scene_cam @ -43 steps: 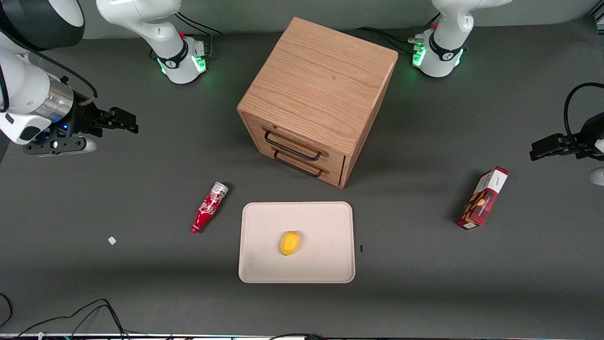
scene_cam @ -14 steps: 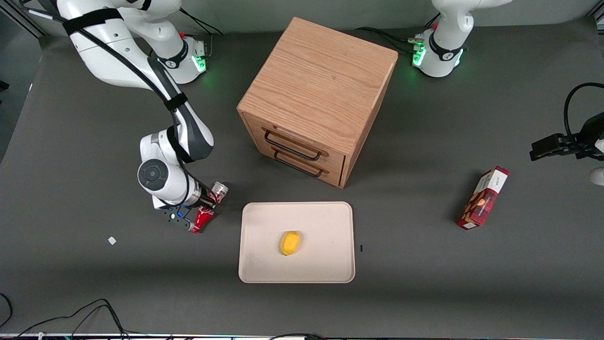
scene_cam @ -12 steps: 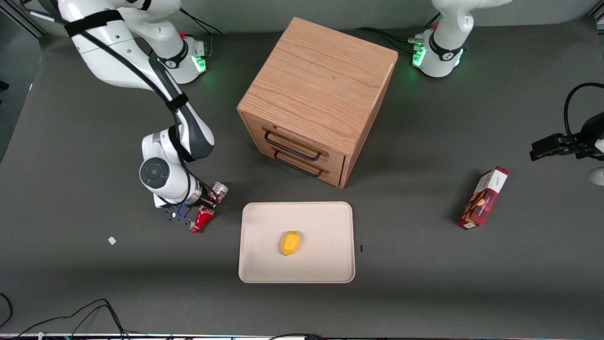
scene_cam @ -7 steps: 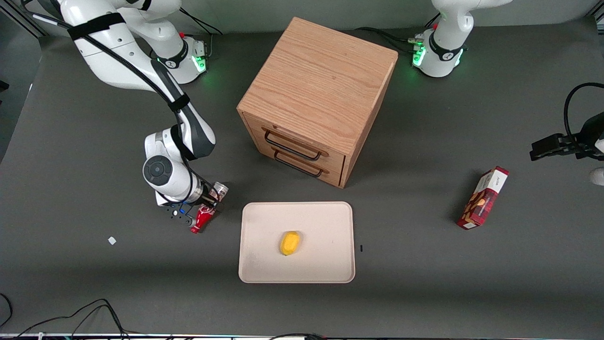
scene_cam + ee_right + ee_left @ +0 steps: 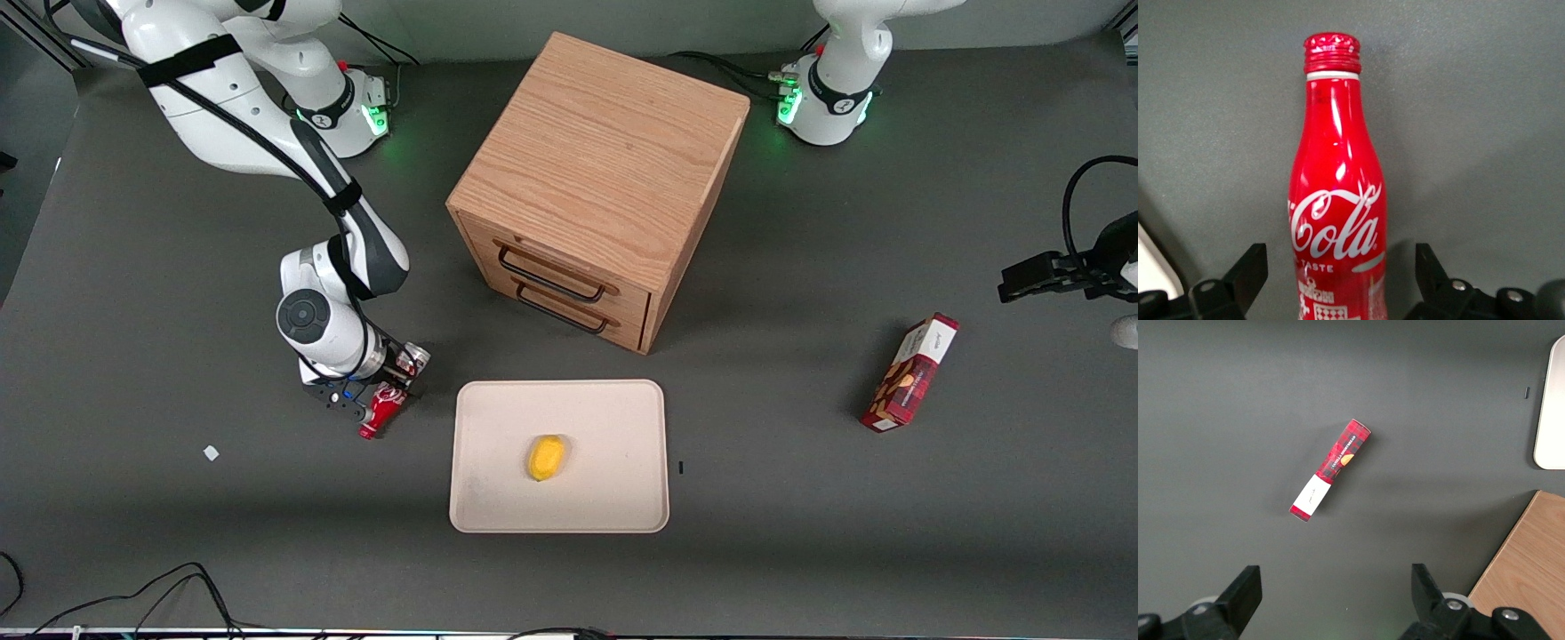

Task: Place coke bottle on tray
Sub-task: 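Close the right gripper around the bottle's body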

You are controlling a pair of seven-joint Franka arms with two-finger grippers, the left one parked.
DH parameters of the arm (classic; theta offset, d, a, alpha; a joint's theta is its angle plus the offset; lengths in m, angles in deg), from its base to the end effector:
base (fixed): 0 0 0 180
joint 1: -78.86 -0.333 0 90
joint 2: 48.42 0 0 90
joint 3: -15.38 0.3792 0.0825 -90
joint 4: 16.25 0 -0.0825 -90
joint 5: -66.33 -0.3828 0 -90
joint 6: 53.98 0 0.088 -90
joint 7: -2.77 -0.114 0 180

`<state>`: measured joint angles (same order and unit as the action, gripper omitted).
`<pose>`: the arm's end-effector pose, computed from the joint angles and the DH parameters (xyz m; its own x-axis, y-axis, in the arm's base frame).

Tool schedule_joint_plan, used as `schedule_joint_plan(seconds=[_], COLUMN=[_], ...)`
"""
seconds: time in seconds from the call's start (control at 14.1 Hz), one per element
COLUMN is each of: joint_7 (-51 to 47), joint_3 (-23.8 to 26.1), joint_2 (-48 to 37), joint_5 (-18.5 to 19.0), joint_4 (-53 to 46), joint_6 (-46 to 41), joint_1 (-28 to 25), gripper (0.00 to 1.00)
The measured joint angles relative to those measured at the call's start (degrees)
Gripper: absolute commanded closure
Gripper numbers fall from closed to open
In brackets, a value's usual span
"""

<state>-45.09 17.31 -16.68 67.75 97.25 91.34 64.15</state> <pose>0.6173 0.1832 0.2309 0.8630 -0.5052 -0.0014 -0.5052 -0.8630 -0.0038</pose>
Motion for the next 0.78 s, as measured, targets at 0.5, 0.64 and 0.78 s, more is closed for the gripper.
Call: schedule_joint_plan(seconds=[0.5,0.64,0.78], joint_7=[-0.4,-0.4,-0.4], joint_3=[0.0,0.0,0.0], joint_2=[0.2,0.2,0.2], joint_5=[1.1,1.1,1.1], joint_4=[0.6,0.6,0.6], joint_6=[1.0,1.1,1.1], joint_1=[0.0,0.0,0.0], gripper=[1.0,1.0,1.0])
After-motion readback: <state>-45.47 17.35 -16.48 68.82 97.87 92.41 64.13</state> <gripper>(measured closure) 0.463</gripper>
